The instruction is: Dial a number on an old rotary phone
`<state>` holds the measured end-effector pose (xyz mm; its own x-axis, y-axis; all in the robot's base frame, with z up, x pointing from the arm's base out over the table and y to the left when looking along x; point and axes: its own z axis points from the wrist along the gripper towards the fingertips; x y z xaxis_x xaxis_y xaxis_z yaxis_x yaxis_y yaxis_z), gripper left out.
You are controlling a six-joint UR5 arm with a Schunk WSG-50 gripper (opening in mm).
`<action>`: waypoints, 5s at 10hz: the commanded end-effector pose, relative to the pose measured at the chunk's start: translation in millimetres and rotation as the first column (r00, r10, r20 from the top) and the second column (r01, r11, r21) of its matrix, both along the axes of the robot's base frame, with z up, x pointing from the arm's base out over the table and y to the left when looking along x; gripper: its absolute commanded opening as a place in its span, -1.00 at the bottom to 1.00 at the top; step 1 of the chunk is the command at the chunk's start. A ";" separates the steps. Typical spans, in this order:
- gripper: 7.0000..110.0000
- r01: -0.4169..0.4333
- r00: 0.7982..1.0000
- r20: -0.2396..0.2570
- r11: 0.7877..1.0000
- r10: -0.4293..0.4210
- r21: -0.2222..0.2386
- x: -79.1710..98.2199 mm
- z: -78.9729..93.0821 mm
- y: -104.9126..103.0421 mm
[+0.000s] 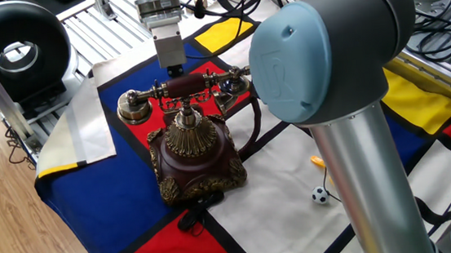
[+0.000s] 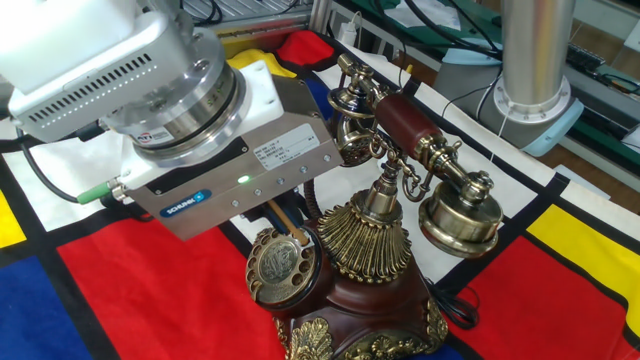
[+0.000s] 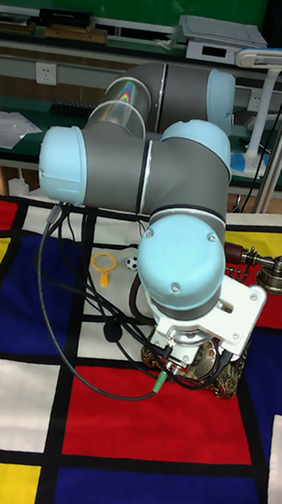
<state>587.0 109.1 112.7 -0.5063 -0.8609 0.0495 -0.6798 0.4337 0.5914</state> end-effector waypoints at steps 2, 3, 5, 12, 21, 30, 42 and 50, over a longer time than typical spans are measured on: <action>-1.00 -0.001 1.000 -0.004 0.999 0.001 0.033 -1.7 0.7 4.4; -1.00 0.001 1.000 -0.009 0.999 -0.001 0.042 -2.4 1.9 6.5; -1.00 0.005 1.000 -0.010 0.999 -0.005 0.048 -1.9 2.1 8.4; -1.00 0.010 1.000 -0.015 0.997 -0.009 0.073 1.1 1.2 10.5; -1.00 -0.002 1.000 -0.001 0.993 0.002 0.120 9.6 -0.6 14.9; -1.00 -0.064 0.998 0.038 0.981 0.058 0.181 15.8 -4.6 18.3; -1.00 -0.077 0.996 0.049 0.979 0.069 0.189 23.7 -10.4 22.1; -1.00 -0.064 0.997 0.044 0.982 0.057 0.178 28.3 -12.8 22.8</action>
<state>612.7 128.7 99.3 -0.4433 -0.8881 -0.1214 -0.7287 0.2782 0.6258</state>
